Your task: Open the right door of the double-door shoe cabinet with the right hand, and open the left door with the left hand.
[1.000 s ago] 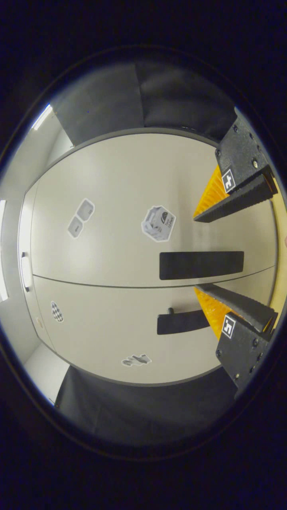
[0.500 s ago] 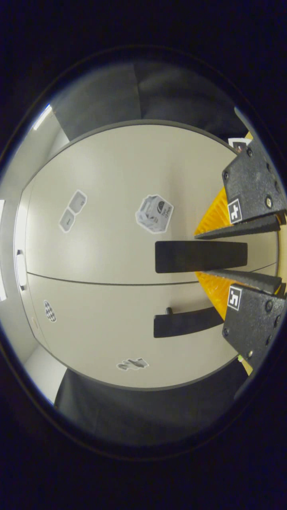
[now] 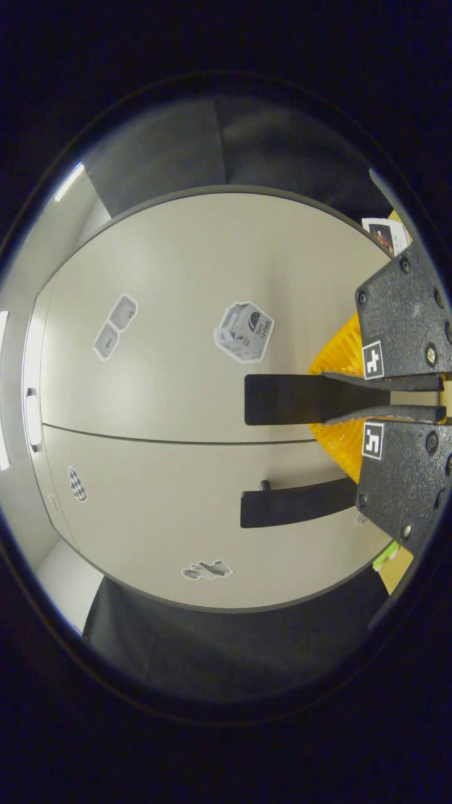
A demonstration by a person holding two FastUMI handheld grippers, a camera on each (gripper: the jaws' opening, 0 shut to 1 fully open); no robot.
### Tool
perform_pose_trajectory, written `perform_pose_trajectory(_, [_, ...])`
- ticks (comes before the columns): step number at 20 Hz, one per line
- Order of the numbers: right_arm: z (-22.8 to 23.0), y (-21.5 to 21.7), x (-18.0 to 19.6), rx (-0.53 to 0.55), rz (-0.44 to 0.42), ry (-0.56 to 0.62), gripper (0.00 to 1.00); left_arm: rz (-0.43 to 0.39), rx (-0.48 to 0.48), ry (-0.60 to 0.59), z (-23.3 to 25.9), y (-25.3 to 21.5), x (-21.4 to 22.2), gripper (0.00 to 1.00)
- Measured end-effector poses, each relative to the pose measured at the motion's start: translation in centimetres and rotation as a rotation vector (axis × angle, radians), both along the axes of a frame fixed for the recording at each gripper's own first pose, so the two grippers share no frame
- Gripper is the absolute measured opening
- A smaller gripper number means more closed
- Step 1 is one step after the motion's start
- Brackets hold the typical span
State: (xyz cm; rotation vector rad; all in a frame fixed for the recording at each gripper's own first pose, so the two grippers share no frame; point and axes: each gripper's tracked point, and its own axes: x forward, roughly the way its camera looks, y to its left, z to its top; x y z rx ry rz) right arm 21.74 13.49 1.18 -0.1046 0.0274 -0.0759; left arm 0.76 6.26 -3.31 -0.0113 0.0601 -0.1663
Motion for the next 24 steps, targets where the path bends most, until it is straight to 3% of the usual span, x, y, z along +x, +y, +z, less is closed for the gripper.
perform_pose_trajectory(6, [0.0,0.2,-2.2,-0.005,0.044,-0.004,0.12,-0.005,0.010,-0.017,0.6,0.1,0.3,0.95])
perform_pose_trajectory(12, [0.1,-1.2,-8.1,0.007,0.111,0.014,0.12,-0.028,0.009,-0.035,1.0,-1.5,-1.1,0.95])
perform_pose_trajectory(20, [0.8,-5.5,-15.5,0.001,0.147,0.028,0.12,-0.055,0.005,-0.042,1.3,-3.9,-1.1,0.95])
perform_pose_trajectory(24, [1.3,-8.8,-18.6,-0.013,0.116,0.020,0.11,-0.053,-0.005,-0.044,1.5,-4.9,-0.6,0.95])
